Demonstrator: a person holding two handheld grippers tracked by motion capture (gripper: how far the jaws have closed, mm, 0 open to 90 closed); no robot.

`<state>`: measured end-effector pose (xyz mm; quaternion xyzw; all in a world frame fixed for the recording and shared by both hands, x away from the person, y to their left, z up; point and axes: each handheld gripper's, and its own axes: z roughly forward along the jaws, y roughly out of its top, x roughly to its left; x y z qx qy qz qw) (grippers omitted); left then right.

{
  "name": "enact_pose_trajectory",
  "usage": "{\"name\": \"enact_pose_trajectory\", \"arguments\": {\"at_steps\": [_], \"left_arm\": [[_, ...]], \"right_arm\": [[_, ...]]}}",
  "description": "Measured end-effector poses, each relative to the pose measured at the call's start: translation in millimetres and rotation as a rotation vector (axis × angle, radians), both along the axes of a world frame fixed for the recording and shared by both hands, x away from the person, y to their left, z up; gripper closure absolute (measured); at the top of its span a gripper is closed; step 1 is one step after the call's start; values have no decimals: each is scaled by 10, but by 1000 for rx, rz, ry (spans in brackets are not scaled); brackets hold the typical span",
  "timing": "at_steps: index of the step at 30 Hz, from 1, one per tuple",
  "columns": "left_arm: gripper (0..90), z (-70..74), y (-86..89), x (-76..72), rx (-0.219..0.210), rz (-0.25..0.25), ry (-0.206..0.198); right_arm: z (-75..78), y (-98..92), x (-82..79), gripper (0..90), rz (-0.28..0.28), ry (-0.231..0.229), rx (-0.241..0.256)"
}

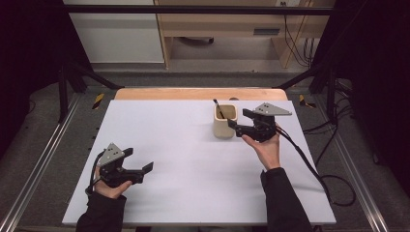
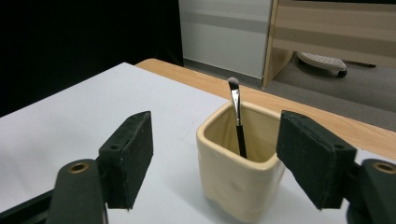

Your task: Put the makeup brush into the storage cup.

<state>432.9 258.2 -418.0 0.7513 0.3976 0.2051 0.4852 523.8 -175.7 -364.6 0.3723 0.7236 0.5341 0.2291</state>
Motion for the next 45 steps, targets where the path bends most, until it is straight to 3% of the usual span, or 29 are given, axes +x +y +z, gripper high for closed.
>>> {"name": "enact_pose_trajectory", "arguments": {"at_steps": [7, 16, 37, 45], "left_arm": [[45, -3, -10, -3, 1, -1, 0], [45, -10, -17, -5, 4, -2, 1], [45, -46, -13, -12, 8, 0, 9], [45, -59, -15, -14, 11, -1, 8]], "right_arm": [[-34, -76, -182, 141, -10, -6, -6], [-121, -206, -377, 79, -14, 0, -9], [-392, -514, -757, 55, -10, 12, -5], [-502, -638, -849, 52, -35, 25, 1]]}}
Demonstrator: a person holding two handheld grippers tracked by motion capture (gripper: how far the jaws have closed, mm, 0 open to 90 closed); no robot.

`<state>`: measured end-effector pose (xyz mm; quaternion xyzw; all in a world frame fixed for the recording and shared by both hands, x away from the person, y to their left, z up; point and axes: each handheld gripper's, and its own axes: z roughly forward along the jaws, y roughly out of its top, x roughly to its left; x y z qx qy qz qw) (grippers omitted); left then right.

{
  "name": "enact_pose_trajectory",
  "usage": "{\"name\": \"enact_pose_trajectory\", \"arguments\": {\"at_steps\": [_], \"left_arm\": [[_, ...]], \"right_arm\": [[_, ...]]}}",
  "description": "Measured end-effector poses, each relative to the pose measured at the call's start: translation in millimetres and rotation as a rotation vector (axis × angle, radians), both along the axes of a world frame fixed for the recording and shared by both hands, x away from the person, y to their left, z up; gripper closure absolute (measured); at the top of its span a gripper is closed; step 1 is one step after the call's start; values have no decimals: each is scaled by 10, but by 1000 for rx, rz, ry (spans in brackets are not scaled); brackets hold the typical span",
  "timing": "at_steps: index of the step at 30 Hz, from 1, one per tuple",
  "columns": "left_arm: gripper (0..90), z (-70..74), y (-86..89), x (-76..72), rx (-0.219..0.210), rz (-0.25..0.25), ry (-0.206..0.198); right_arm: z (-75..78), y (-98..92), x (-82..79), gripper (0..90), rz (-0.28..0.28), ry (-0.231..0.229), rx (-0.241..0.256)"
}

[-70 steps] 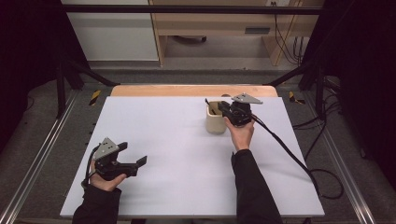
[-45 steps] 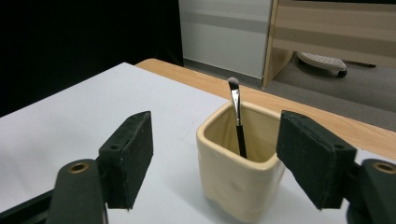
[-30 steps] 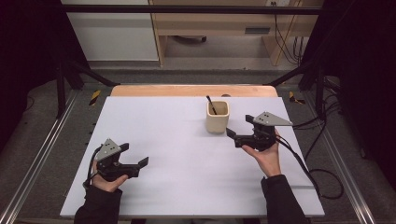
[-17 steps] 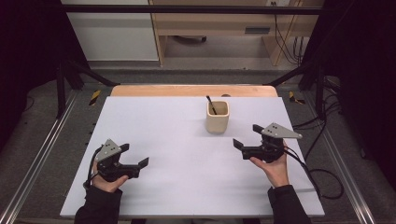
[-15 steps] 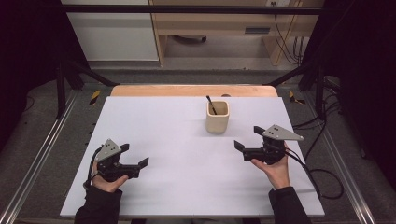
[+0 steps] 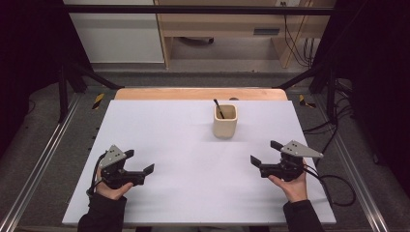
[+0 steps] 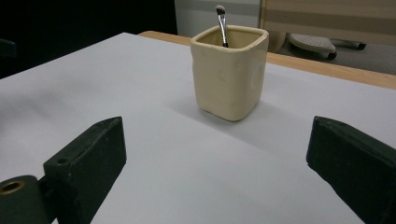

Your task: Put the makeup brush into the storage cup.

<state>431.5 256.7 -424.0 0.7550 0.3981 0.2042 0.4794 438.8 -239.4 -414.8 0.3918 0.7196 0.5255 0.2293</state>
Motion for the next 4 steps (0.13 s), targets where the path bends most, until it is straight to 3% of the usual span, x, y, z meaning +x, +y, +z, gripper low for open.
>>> {"name": "enact_pose_trajectory", "arguments": {"at_steps": [4], "left_arm": [[45, 3, 0, -2, -2, 1, -3]], "right_arm": [[-14, -30, -65, 51, -2, -1, 4]]}}
